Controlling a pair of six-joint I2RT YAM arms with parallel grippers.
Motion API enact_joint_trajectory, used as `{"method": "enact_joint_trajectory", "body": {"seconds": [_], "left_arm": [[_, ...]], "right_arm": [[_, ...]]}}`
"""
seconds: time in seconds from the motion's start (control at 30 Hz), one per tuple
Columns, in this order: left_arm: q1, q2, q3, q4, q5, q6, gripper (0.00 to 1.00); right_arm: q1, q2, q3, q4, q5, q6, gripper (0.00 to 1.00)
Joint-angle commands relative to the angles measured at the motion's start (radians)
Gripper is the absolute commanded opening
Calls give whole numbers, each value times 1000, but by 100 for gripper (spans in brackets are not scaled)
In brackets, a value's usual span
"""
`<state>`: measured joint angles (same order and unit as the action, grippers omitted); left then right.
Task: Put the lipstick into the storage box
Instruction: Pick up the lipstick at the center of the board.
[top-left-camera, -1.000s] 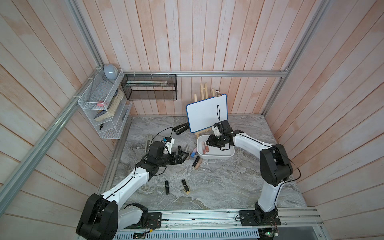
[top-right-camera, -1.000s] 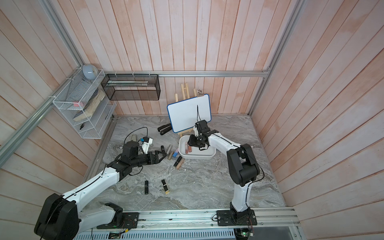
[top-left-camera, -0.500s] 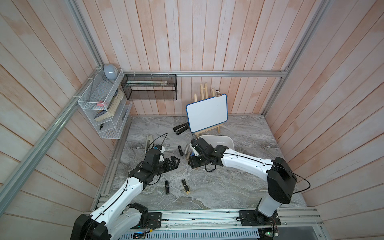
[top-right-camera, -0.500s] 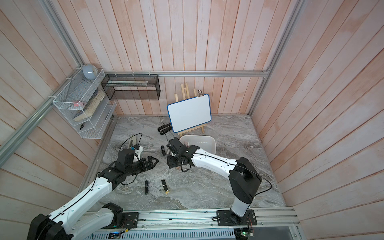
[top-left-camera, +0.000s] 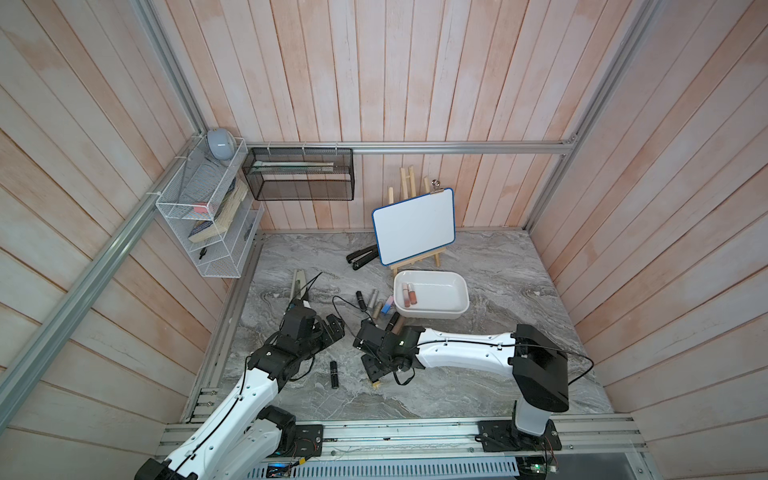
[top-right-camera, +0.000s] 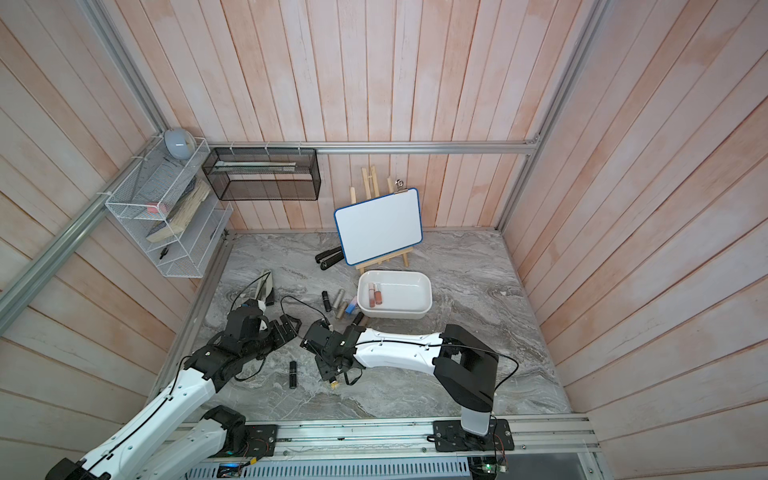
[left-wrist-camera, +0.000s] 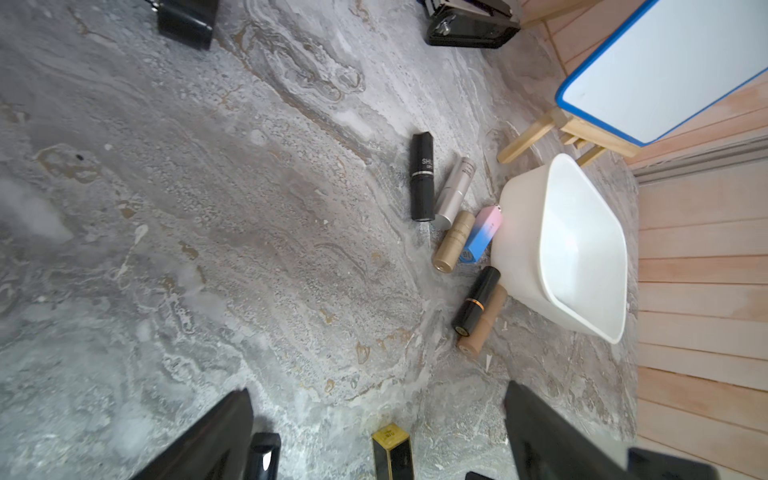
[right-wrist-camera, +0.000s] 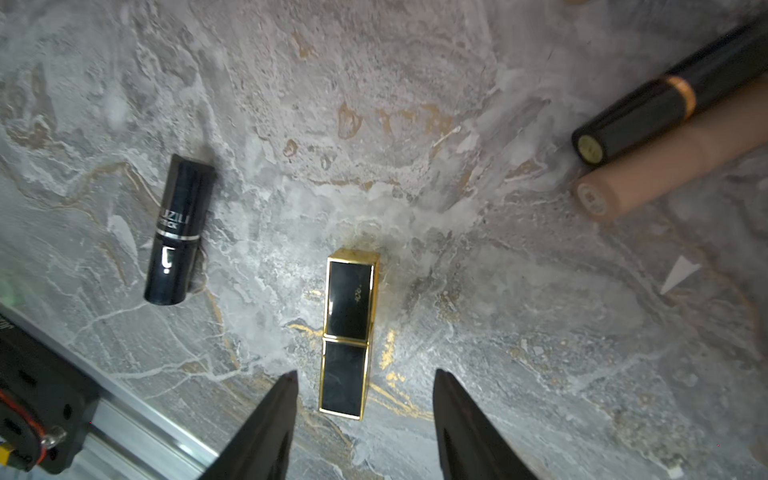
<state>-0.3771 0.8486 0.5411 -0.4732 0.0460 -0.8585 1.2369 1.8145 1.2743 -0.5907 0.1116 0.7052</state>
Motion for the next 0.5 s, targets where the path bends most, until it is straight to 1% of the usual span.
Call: {"method": "enact_joint_trajectory", "body": {"seconds": [0.0, 0.17, 0.47], "left_arm": [[7, -20, -20, -31, -63, -62, 100], [7, -39, -21, -66, -103, -80, 100], [7, -48, -33, -62, -110, -80, 100]], "right_arm": [[13, 11, 23, -43, 39, 22, 57], [25, 23, 3, -17, 17, 31, 57], [30, 72, 21, 14, -4, 30, 56]]}}
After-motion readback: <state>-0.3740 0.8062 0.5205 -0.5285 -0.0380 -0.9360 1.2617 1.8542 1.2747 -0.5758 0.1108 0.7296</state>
